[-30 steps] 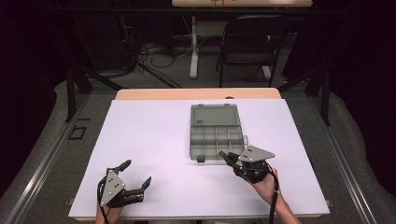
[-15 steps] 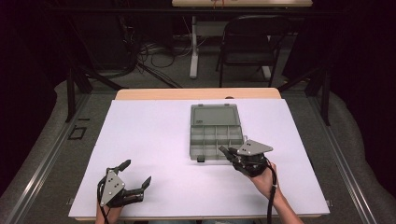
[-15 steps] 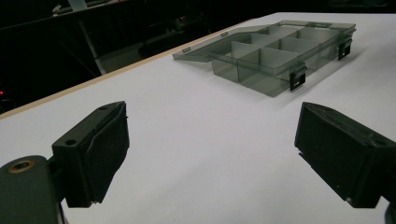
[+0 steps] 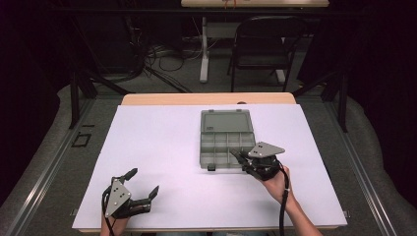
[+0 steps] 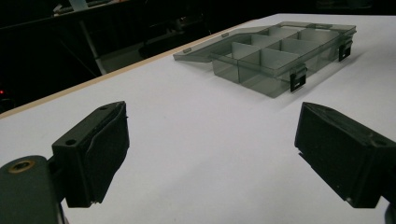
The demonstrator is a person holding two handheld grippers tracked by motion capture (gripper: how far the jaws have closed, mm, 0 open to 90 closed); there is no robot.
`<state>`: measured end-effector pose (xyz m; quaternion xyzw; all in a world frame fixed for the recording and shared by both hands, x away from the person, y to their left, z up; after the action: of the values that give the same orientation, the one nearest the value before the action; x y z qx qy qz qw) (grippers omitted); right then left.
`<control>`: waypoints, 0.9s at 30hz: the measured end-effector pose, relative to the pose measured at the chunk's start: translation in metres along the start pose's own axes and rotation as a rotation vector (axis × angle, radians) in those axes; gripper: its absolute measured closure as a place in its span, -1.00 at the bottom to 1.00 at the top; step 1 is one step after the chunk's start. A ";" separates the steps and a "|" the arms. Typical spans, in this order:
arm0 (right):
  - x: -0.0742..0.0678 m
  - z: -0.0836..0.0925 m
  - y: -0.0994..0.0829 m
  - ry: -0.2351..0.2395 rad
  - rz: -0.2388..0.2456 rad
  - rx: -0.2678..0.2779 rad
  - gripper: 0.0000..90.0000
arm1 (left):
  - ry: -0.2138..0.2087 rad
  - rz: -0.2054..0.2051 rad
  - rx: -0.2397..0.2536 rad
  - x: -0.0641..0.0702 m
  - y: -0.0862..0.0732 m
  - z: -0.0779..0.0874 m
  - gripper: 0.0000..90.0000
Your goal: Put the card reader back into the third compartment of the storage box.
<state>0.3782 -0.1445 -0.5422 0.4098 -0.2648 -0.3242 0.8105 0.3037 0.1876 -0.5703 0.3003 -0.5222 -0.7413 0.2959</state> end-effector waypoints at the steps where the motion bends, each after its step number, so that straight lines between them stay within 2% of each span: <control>1: 0.000 0.000 0.000 -0.002 0.002 -0.002 0.63 | 0.000 -0.001 0.000 0.000 0.000 0.000 -0.77; 15: 0.010 -0.003 0.008 -0.023 0.017 -0.013 0.63 | 0.005 -0.003 0.002 -0.001 0.000 0.000 -0.77; 27: 0.018 -0.009 0.012 -0.033 0.005 -0.013 0.63 | -0.002 -0.002 0.006 0.001 0.002 0.000 -0.77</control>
<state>0.4002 -0.1479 -0.5338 0.3983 -0.2771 -0.3307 0.8094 0.3035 0.1868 -0.5688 0.3013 -0.5243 -0.7403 0.2937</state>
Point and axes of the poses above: each handheld gripper's, and its own axes: z roughly backward along the jaws, y roughly out of its top, x roughly to its right, the point moved 8 cm from there along -z, roughly forward along the jaws, and after that the axes turned 4 degrees about -y, right-handed, at the moved point
